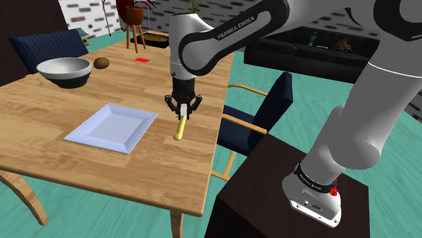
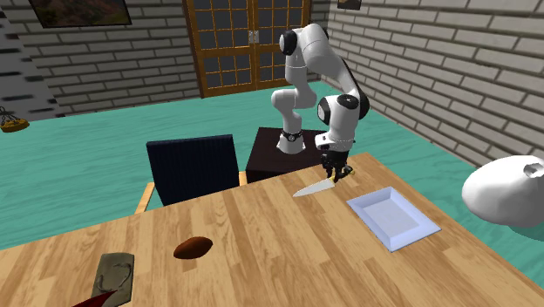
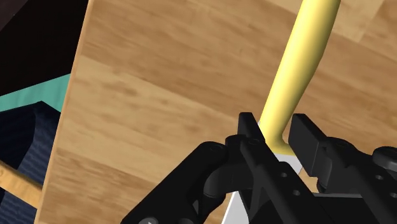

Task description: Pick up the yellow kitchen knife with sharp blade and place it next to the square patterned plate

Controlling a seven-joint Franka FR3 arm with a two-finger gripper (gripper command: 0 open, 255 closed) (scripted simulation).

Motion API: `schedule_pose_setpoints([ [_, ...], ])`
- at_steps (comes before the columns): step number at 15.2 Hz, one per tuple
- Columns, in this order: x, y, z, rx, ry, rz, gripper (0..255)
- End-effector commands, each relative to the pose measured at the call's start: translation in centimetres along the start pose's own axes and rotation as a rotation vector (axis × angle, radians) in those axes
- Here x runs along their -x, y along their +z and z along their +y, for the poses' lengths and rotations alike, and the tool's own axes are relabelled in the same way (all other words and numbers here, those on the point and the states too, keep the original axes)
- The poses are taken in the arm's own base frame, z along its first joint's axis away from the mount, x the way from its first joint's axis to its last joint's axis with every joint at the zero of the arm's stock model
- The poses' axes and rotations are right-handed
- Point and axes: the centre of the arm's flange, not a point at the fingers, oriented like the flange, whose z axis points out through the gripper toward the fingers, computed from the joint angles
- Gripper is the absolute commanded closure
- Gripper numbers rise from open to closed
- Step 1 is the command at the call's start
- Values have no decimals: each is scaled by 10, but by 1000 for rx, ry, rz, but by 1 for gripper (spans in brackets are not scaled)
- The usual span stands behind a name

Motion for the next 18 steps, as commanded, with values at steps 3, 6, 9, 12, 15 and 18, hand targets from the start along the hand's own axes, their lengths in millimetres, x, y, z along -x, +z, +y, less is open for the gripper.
schedule_pose_setpoints([
  [3,-1,15,-1,0,0,0,255],
  [6,-1,15,-1,0,0,0,255],
  [9,-1,15,-1,0,0,0,255],
  [12,-1,15,-1,0,0,0,0],
  [15,-1,15,-1,0,0,0,0],
  [18,-1,-25,-1,0,0,0,0],
])
